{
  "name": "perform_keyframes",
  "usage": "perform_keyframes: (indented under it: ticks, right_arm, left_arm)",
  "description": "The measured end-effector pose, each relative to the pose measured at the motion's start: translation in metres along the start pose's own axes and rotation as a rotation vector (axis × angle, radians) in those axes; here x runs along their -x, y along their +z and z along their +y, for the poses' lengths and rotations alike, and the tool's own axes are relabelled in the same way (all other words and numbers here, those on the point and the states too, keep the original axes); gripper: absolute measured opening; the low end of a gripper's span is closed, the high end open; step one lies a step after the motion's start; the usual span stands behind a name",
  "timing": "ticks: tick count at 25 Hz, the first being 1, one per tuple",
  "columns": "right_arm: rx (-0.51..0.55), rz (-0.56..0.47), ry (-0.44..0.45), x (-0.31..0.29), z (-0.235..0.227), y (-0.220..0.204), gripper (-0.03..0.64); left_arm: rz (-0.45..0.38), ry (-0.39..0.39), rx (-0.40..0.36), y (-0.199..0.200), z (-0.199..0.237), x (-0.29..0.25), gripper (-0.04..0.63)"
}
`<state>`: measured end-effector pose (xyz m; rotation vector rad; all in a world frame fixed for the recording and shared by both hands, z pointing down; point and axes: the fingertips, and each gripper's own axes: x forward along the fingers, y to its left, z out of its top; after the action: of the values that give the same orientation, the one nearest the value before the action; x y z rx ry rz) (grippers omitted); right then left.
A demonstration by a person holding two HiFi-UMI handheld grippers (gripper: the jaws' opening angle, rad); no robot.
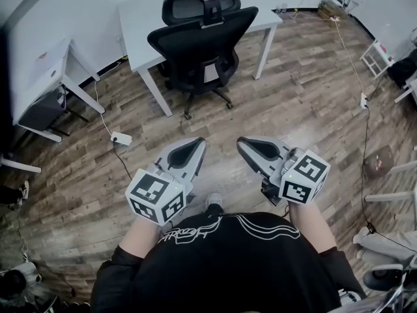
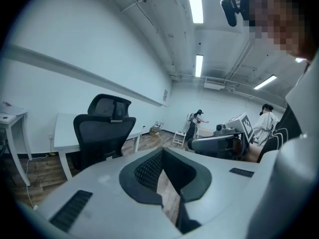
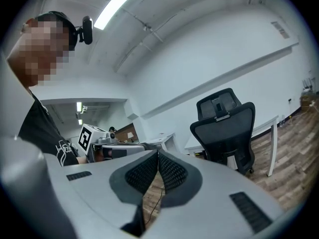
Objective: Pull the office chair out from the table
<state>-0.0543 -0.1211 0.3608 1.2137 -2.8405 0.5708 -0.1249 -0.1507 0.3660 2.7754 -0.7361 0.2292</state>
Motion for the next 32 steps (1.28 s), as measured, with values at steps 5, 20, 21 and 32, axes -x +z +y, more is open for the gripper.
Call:
perform_keyframes:
  ticks: [5,20,21,32]
  right_arm:
    - [0.022,0.033,-0.017,-0.051,-0.036,0.021,0.037]
    - [0.157,0.02,-0.134,-0.078,-0.124,0.077,0.037]
    - [0.158,0.018,-0.131,-0.08,-0.134,0.08,0.037]
    - [0.156,0.035,-0.038,-0.116,-0.273,0.138,0.037]
  left_arm:
    - [-0.002,0.036,-0.037,0.019,0.065,-0.015,0.008]
    - [-0.026,0.053,-0.108,0.062,0.139,-0.08,0.008]
    - [-0.018,0.063,-0.114,0.062,0.143,-0.088,0.008]
    - [0.024,0.227,-0.123,0.095,0.212,-0.196,0.008]
